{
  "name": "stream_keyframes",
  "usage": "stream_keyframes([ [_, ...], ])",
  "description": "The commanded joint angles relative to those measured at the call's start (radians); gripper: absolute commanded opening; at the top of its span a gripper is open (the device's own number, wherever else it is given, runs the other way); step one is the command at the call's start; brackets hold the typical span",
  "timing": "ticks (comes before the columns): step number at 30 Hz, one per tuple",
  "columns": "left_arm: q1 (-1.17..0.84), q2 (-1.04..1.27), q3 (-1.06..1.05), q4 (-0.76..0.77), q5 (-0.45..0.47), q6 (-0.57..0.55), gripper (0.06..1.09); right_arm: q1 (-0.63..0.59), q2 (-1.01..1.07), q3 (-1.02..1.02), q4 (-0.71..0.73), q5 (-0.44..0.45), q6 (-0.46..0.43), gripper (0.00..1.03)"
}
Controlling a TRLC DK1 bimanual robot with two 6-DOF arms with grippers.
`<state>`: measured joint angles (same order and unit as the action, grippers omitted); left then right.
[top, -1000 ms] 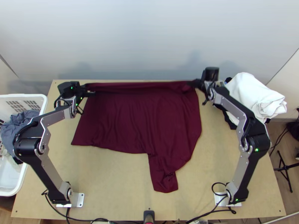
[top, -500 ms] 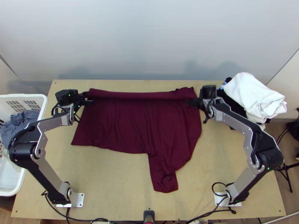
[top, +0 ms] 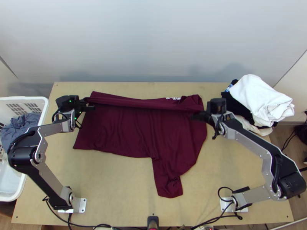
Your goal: Fold the t-shirt
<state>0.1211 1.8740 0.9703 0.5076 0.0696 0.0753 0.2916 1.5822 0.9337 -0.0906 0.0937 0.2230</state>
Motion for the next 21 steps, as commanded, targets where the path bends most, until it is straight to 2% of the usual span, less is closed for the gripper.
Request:
stream_keyframes([
  [1, 0.002, -0.004, -0.007, -0.014, -0.001, -0.003, 0.1, 0.064, -0.027, -0.096, -0.001, 0.0, -0.004, 0.03],
  [5, 0.008, 0.002, 0.01, -0.061, -0.001, 0.011, 0.1, 0.066, 0.024, -0.098, 0.002, 0.0, -0.008, 0.03],
  [9, 0.008, 0.048, 0.127, -0.317, -0.007, 0.043, 0.1, 0.066, 0.052, -0.087, 0.0, -0.002, -0.016, 0.03],
  [10, 0.008, 0.066, 0.165, -0.4, -0.016, 0.043, 0.13, 0.067, 0.053, -0.088, -0.003, -0.005, -0.02, 0.03],
  [12, 0.006, 0.099, 0.248, -0.616, -0.016, 0.06, 0.39, 0.069, 0.053, -0.095, -0.006, -0.017, -0.037, 0.03],
  [13, 0.006, 0.1, 0.265, -0.653, -0.016, 0.049, 0.47, 0.067, 0.052, -0.096, -0.006, -0.018, -0.039, 0.1],
  [14, 0.009, 0.082, 0.257, -0.658, -0.008, 0.052, 0.48, 0.067, 0.045, -0.101, -0.006, -0.02, -0.048, 0.35],
  [15, 0.017, 0.06, 0.245, -0.638, 0.015, 0.047, 0.48, 0.066, 0.032, -0.108, -0.006, -0.018, -0.057, 0.72],
  [16, 0.026, 0.047, 0.243, -0.641, 0.048, 0.037, 0.55, 0.063, 0.016, -0.113, -0.006, -0.02, -0.057, 1.01],
  [18, 0.029, 0.008, 0.245, -0.672, 0.098, 0.026, 0.99, 0.06, -0.019, -0.11, -0.015, -0.046, -0.07, 1.0],
  [19, 0.028, -0.013, 0.242, -0.679, 0.105, 0.021, 1.04, 0.06, -0.047, -0.113, -0.023, -0.048, -0.077, 1.0],
  [21, 0.026, -0.039, 0.252, -0.721, 0.116, 0.012, 1.04, 0.061, -0.1, -0.113, -0.041, -0.057, -0.093, 1.0],
])
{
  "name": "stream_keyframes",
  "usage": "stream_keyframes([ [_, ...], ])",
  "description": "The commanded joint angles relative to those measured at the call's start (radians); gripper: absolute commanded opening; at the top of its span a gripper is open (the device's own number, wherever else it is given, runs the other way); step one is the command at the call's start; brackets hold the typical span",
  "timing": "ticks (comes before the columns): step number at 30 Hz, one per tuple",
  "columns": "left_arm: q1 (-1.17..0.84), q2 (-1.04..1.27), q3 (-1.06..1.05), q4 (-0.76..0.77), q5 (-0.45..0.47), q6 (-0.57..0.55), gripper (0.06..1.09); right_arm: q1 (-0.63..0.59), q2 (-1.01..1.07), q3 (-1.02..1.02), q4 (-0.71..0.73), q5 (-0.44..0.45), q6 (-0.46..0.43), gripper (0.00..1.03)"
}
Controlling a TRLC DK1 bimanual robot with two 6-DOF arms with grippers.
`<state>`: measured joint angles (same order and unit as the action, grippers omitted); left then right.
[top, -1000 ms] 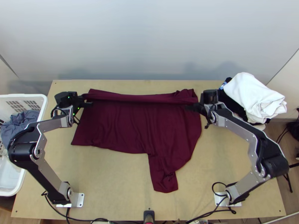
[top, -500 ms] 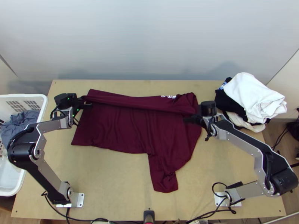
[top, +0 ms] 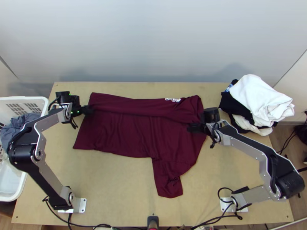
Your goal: Fold the t-shirt
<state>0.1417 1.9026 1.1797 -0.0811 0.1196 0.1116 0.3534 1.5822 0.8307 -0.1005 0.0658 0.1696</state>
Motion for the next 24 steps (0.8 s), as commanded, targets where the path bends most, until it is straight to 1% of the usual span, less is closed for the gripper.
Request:
stream_keyframes([
  [1, 0.002, -0.088, 0.046, -0.163, 0.066, -0.02, 1.04, -0.001, -0.128, -0.005, -0.051, -0.034, -0.048, 1.0],
  [3, 0.006, -0.142, 0.049, -0.198, 0.074, -0.023, 1.04, -0.001, -0.182, 0.018, -0.125, -0.041, -0.061, 1.0],
  [5, 0.01, -0.201, 0.061, -0.252, 0.1, -0.023, 1.04, -0.001, -0.248, 0.035, -0.185, -0.049, -0.065, 1.0],
  [7, 0.015, -0.263, 0.072, -0.293, 0.107, -0.02, 1.04, -0.001, -0.32, 0.054, -0.262, -0.07, -0.067, 1.0],
  [10, 0.035, -0.353, 0.103, -0.391, 0.134, 0.005, 1.04, 0.007, -0.426, 0.073, -0.381, -0.095, -0.079, 1.0],
  [12, 0.064, -0.405, 0.118, -0.485, 0.173, 0.049, 1.04, 0.016, -0.481, 0.088, -0.484, -0.126, -0.091, 0.99],
  [14, 0.096, -0.45, 0.104, -0.537, 0.18, 0.089, 1.04, 0.025, -0.525, 0.094, -0.573, -0.153, -0.105, 0.99],
  [17, 0.16, -0.479, 0.032, -0.526, 0.18, 0.174, 1.04, 0.033, -0.577, 0.093, -0.636, -0.164, -0.128, 0.99],
  [20, 0.239, -0.418, 0.008, -0.51, 0.178, 0.226, 1.04, 0.036, -0.596, 0.091, -0.665, -0.169, -0.133, 0.99],
  [22, 0.276, -0.41, -0.002, -0.552, 0.18, 0.273, 1.04, 0.052, -0.605, 0.076, -0.693, -0.195, -0.13, 0.99],
  [24, 0.299, -0.438, -0.028, -0.629, 0.189, 0.335, 1.04, 0.07, -0.616, 0.041, -0.716, -0.239, -0.122, 0.99],
])
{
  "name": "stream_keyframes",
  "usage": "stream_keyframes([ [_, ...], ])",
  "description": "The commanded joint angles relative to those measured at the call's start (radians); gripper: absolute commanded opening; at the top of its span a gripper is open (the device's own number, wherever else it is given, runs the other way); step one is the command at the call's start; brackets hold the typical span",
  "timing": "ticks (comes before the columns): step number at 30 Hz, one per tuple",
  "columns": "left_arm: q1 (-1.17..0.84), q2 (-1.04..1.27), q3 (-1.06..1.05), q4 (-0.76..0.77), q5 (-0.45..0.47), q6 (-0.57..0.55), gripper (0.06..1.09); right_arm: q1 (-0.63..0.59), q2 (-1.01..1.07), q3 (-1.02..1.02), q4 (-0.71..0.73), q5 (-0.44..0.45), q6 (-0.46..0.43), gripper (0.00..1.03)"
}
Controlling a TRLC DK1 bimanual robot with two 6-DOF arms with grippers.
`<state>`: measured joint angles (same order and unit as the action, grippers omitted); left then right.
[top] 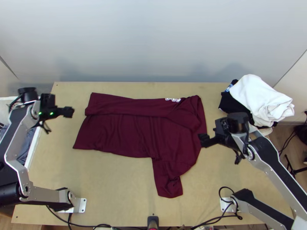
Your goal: Fold the t-shirt
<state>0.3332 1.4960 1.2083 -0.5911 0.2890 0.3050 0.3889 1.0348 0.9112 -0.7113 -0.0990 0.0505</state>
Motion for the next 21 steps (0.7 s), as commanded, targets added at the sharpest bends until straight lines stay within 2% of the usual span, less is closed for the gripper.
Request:
stream_keyframes([
  [1, 0.121, -0.048, -0.078, -0.159, 0.047, 0.169, 1.04, 0.041, -0.073, -0.058, -0.112, -0.096, -0.001, 0.99],
  [6, 0.133, -0.128, -0.197, -0.328, 0.072, 0.319, 1.04, 0.077, -0.084, -0.098, -0.2, -0.173, -0.011, 0.99],
  [12, 0.125, -0.163, -0.296, -0.464, 0.09, 0.459, 1.04, 0.127, -0.082, -0.129, -0.255, -0.194, -0.044, 0.99],
  [17, 0.11, -0.138, -0.351, -0.443, 0.09, 0.479, 1.04, 0.153, -0.07, -0.144, -0.278, -0.203, -0.058, 0.99],
  [21, 0.104, -0.123, -0.388, -0.352, 0.09, 0.456, 1.04, 0.176, -0.051, -0.144, -0.287, -0.209, -0.066, 0.99],
])
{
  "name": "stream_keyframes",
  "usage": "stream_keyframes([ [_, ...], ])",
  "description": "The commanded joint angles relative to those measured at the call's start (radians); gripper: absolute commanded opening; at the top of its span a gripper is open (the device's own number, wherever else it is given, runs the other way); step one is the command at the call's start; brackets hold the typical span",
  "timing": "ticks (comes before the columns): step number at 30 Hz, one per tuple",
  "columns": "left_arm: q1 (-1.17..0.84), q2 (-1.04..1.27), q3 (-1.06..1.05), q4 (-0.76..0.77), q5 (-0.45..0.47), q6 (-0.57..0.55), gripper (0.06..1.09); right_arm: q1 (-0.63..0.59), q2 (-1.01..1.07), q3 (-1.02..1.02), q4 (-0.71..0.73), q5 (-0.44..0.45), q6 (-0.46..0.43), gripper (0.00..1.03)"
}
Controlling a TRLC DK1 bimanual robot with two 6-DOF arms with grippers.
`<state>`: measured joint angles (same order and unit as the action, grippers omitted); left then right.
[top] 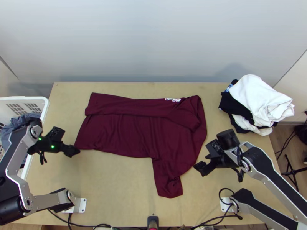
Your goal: Fold the t-shirt
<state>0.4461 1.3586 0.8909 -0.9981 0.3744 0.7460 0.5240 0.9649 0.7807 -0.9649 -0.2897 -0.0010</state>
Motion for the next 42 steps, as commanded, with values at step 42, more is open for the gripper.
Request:
stream_keyframes([
  [42, -0.113, 0.131, -0.013, 0.188, 0.003, -0.074, 1.03, 0.605, 0.603, 0.035, 0.275, -0.071, 0.073, 0.62],
])
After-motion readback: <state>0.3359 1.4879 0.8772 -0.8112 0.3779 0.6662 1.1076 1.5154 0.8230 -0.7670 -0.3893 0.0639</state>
